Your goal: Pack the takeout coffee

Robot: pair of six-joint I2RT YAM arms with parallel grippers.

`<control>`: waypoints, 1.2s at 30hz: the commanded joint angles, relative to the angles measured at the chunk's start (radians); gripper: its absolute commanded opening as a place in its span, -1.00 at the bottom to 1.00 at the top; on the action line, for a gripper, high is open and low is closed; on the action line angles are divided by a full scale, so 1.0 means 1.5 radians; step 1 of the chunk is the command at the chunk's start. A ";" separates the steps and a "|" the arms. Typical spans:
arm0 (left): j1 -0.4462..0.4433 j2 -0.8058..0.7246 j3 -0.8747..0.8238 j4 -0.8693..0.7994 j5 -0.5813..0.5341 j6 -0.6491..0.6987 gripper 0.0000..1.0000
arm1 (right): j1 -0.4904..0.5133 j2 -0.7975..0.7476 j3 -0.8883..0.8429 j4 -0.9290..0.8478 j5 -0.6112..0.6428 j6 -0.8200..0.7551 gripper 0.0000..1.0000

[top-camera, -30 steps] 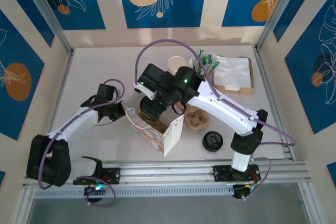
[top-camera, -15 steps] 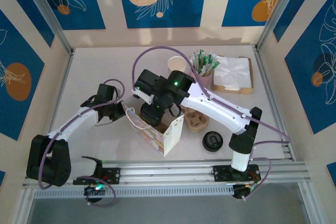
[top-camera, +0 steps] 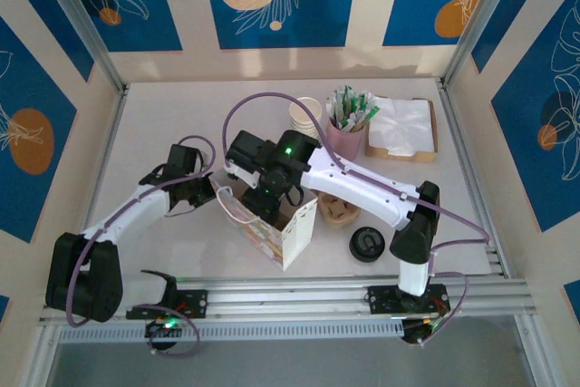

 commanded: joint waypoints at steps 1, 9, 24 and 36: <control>-0.004 0.013 -0.003 0.013 -0.014 0.011 0.38 | -0.003 0.006 -0.013 0.013 -0.017 -0.011 0.13; -0.004 0.027 -0.007 0.022 -0.016 0.008 0.38 | -0.007 0.006 -0.045 0.037 -0.026 -0.005 0.11; -0.004 0.035 -0.032 0.041 -0.020 -0.002 0.38 | -0.019 0.013 -0.091 0.103 -0.021 0.001 0.09; -0.004 0.045 -0.045 0.054 -0.019 -0.010 0.38 | -0.021 0.011 -0.121 0.152 -0.024 0.015 0.07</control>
